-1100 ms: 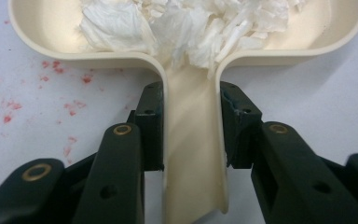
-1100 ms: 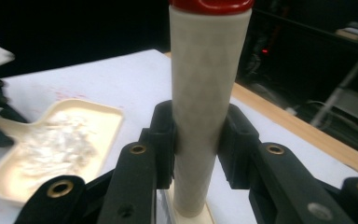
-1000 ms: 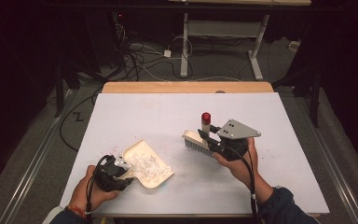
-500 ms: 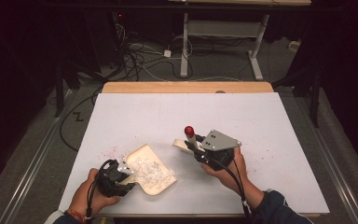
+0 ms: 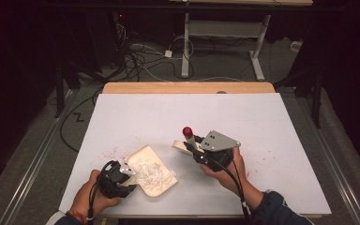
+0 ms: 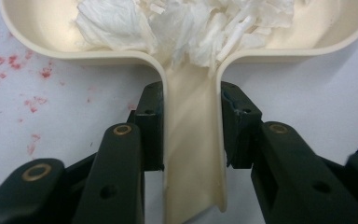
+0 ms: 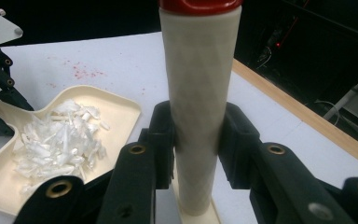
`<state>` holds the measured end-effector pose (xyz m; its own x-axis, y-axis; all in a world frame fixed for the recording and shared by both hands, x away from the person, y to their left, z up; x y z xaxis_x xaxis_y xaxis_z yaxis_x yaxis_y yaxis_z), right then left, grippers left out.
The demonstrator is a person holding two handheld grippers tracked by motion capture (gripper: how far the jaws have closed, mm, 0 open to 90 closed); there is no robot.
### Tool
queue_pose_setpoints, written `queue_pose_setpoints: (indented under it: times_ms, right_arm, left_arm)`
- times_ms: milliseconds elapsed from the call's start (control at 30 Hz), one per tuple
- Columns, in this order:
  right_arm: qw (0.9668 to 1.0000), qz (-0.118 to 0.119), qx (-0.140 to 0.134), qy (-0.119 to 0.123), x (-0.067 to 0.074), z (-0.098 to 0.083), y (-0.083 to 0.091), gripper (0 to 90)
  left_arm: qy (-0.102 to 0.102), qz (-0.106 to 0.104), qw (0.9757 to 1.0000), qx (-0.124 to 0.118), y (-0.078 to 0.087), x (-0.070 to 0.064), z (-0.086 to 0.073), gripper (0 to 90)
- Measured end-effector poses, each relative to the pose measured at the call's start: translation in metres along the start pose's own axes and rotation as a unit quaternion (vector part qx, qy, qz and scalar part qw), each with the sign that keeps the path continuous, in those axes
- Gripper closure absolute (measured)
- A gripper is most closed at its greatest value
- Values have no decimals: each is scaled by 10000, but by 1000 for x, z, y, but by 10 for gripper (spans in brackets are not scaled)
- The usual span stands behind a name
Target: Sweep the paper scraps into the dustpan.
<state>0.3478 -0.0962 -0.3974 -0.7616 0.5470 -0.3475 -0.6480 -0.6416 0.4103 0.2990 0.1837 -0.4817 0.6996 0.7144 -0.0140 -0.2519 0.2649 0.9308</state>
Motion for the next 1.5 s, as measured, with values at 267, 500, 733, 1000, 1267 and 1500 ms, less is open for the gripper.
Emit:
queue_pose_setpoints:
  times_ms: [267, 500, 733, 1000, 1267, 1500]
  right_arm:
    - [10000, 17, -9, -23, 1, 0, 0, 696]
    - [9989, 148, -258, -365, 8, 3, 2, 699]
    - [9974, 342, -454, -447, 34, 15, -11, 696]
    - [9947, 479, -701, -571, 65, 35, -27, 699]
    - [9945, 506, -732, -548, 69, 51, -39, 703]
    - [9948, 398, -747, -568, 57, 49, -34, 703]
  left_arm:
    - [-12, 1, 10000, 8, -1, 0, 0, 629]
    - [5, 24, 10000, -3, -1, -1, 0, 629]
    - [78, 23, 10000, -55, -2, -3, 1, 629]
    - [111, 15, 9999, -67, -3, -3, 2, 628]
    - [166, -10, 9998, -125, -4, -3, 3, 628]
    - [192, -1, 9997, -157, -4, -3, 4, 628]
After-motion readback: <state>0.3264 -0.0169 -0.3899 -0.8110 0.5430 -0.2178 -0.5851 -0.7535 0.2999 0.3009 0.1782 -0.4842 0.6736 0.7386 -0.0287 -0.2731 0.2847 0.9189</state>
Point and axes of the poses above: each handheld gripper's, and its own axes: y roughly backward along the jaws, z roughly out of its top, x roughly to its left, the point moved 3 cm from there along -y, roughly forward along the jaws, and after that the axes turned 7 degrees about y, right-handed, at the moved point
